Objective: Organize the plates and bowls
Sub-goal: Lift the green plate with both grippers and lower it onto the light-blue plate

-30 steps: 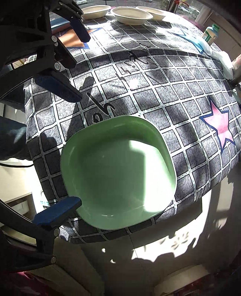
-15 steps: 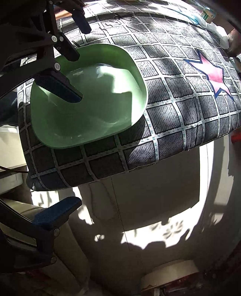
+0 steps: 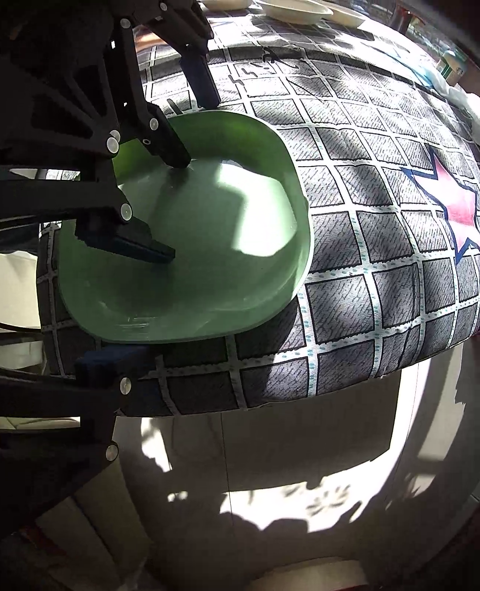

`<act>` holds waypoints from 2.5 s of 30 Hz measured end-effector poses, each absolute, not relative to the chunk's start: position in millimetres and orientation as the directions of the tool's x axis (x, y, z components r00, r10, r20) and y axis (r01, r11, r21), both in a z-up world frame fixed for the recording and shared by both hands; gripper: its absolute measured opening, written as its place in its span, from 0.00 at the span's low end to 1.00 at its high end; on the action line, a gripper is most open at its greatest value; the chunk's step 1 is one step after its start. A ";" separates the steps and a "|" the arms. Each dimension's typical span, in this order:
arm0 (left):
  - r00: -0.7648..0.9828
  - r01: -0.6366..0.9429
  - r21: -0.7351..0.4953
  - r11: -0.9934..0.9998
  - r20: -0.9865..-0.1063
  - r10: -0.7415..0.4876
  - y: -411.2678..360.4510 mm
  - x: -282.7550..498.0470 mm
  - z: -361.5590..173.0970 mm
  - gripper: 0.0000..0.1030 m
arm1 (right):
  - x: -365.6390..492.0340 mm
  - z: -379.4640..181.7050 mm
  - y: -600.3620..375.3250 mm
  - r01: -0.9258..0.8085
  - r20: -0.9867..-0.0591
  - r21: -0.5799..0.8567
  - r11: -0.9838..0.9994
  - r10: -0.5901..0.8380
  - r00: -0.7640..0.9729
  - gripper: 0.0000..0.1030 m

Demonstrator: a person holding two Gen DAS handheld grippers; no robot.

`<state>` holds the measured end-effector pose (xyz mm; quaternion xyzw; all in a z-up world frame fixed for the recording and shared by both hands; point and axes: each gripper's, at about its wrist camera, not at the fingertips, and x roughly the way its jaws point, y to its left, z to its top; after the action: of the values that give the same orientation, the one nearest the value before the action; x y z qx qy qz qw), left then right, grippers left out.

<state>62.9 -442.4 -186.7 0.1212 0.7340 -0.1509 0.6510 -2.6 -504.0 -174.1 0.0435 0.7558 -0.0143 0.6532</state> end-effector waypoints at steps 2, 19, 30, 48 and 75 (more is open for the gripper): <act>-0.126 0.384 -0.085 0.919 -0.991 -0.039 -446.9 60.2 -185.0 0.44 | -2.9 -175.3 -499.5 0.094 -0.986 0.051 0.994 0.066 -0.155 0.30; -0.108 0.194 0.009 0.981 -0.994 0.030 -306.8 45.5 -188.0 0.44 | -8.9 -181.3 -342.7 -0.083 -0.955 0.172 0.982 0.146 -0.257 0.31; -0.114 0.068 0.039 0.997 -0.992 0.047 -218.4 29.6 -192.9 0.44 | -19.2 -177.1 -226.4 -0.201 -0.942 0.230 0.952 0.166 -0.291 0.31; -0.094 0.124 -0.021 0.992 -0.995 -0.010 -105.2 9.5 -187.8 0.44 | -52.8 -170.1 -142.1 -0.119 -0.940 0.203 0.972 0.159 -0.302 0.31; -0.024 -0.101 0.049 0.994 -0.999 0.046 55.8 -0.8 -87.0 0.44 | -25.9 -127.1 55.8 -0.300 -0.932 0.291 0.909 0.198 -0.304 0.31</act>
<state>-0.8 55.8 -87.0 -0.0192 0.7136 0.0528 0.6983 -25.9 55.8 -127.1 -0.0327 0.7794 0.2114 0.5889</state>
